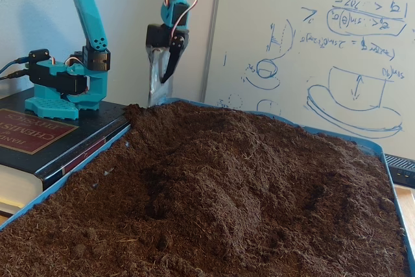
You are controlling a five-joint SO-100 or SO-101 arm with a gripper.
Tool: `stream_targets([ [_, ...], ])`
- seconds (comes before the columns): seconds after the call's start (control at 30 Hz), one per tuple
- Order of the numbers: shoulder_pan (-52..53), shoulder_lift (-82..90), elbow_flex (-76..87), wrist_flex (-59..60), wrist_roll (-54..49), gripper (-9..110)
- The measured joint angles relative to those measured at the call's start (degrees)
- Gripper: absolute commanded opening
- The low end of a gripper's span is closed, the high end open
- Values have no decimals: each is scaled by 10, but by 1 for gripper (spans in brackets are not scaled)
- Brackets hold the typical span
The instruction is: Build a berm.
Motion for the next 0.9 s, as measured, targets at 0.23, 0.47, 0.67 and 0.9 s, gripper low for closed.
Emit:
stream_targets([
  [0.23, 30, 1, 78, -104, -42, 0],
  [0.47, 39, 1, 183, -229, -43, 0],
  [0.67, 39, 2, 214, -254, -43, 0],
  [0.9, 60, -25, 215, -302, -43, 0],
])
